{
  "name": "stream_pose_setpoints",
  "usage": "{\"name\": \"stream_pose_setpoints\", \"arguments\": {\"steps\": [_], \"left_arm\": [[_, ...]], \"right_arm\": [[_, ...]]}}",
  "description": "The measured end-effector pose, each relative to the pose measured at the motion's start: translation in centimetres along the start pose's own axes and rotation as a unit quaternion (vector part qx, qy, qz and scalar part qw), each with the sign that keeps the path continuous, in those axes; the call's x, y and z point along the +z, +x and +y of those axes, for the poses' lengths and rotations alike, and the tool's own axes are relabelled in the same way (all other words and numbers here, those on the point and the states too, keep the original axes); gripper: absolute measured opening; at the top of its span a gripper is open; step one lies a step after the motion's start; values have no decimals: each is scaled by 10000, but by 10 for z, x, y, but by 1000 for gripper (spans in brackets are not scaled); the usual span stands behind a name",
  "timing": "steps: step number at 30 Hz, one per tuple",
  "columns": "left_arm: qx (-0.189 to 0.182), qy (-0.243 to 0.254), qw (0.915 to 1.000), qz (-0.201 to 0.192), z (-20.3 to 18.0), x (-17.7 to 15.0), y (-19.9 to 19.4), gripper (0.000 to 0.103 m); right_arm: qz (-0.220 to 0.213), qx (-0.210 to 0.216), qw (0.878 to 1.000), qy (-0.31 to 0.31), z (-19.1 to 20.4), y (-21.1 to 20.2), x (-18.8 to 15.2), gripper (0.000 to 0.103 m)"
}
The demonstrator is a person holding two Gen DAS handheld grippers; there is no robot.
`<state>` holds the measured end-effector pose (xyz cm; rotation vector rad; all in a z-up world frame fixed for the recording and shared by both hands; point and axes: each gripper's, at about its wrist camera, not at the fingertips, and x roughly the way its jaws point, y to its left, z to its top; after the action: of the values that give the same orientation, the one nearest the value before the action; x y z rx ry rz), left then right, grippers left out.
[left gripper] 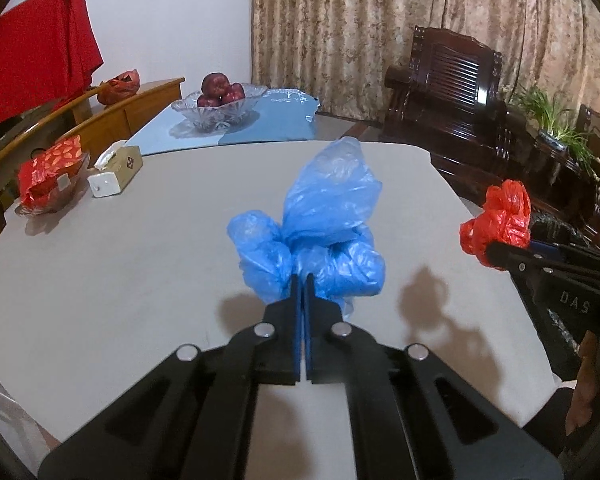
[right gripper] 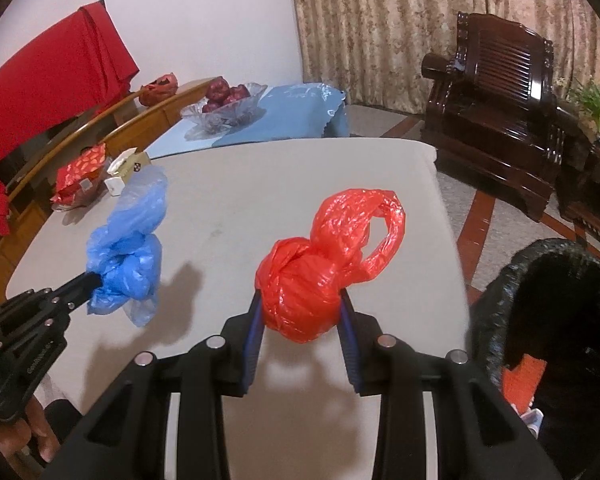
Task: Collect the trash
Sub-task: 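Carry the red and blue bags over the black bin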
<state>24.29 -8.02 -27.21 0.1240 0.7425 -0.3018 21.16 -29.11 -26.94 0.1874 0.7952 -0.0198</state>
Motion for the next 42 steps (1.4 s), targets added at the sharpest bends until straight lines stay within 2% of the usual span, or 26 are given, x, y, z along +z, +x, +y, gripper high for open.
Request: {"name": "stream_pose_setpoints", "arguments": {"steps": [8, 24, 33, 42], "left_arm": [[-129, 55, 9999, 1, -28, -5, -21, 0], [-769, 545, 9954, -193, -141, 3, -54, 0], [-1080, 643, 9920, -58, -203, -1, -47, 0], [-1085, 569, 9921, 278, -254, -14, -27, 0]], "right_arm": [[-53, -179, 9998, 60, -20, -32, -10, 35], [-188, -891, 9954, 294, -105, -96, -41, 35], [-169, -1235, 9905, 573, -160, -119, -58, 35], [-91, -1420, 9879, 623, -203, -126, -67, 35]]}}
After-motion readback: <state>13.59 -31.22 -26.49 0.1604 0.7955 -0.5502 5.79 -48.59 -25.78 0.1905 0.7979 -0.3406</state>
